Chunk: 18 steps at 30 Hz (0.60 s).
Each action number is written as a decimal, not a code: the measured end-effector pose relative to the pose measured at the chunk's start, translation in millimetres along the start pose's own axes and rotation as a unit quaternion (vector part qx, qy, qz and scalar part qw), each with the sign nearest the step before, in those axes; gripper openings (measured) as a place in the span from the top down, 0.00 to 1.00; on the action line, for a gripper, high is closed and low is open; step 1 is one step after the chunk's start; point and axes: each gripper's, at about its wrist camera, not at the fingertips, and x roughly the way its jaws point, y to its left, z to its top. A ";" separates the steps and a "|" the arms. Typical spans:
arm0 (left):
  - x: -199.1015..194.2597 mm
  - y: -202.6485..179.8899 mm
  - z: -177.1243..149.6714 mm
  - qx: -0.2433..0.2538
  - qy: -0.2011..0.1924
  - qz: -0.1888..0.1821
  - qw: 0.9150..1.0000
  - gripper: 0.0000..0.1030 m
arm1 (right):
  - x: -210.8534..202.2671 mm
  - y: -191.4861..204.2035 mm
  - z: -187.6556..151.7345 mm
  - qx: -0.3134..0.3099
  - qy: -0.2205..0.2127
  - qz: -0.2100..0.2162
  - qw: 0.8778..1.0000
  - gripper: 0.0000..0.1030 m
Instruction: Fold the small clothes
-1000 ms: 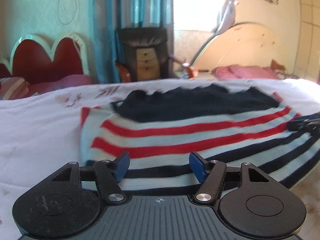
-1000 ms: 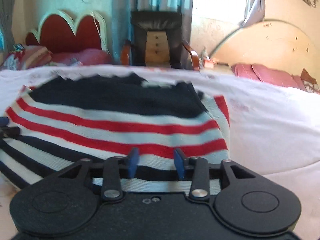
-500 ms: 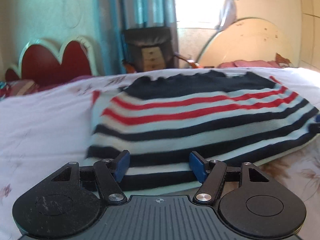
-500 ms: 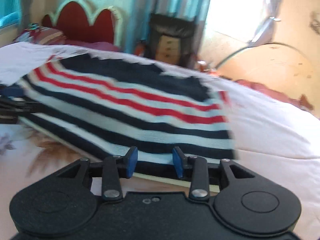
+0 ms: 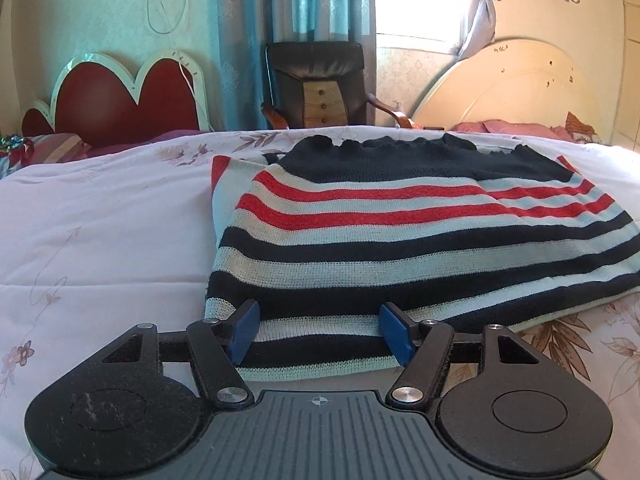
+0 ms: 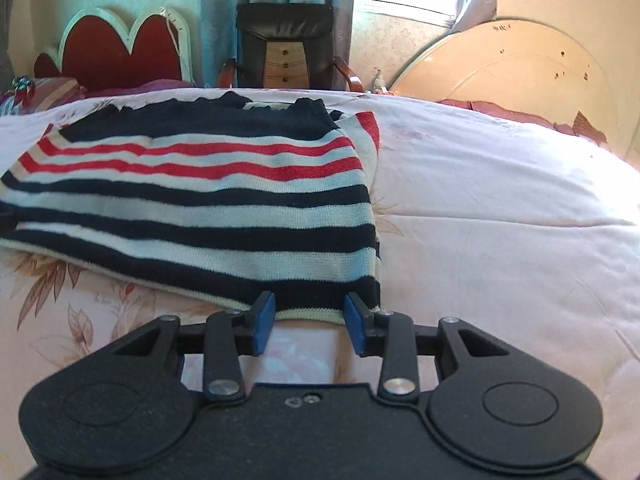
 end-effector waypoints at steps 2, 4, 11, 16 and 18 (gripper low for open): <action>-1.4 -1.3 2.9 -0.003 0.005 0.004 1.000 0.36 | -0.2 -0.8 -0.7 0.000 0.000 0.001 1.000 0.65; -2.2 -2.4 4.3 -0.001 0.005 0.008 1.000 0.36 | -0.8 0.2 3.6 0.002 0.007 -0.002 1.000 0.66; 3.6 0.7 -0.6 -0.005 0.006 0.001 1.000 0.35 | 5.7 -5.0 0.9 0.012 -0.002 -0.011 1.000 0.67; 4.0 -1.3 -1.8 -0.001 0.005 0.003 1.000 0.35 | 4.4 -3.5 0.4 0.005 0.003 -0.013 1.000 0.67; 1.2 -0.1 2.2 -0.009 0.015 0.003 1.000 0.34 | 3.5 -0.6 -0.4 -0.005 0.004 -0.017 1.000 0.65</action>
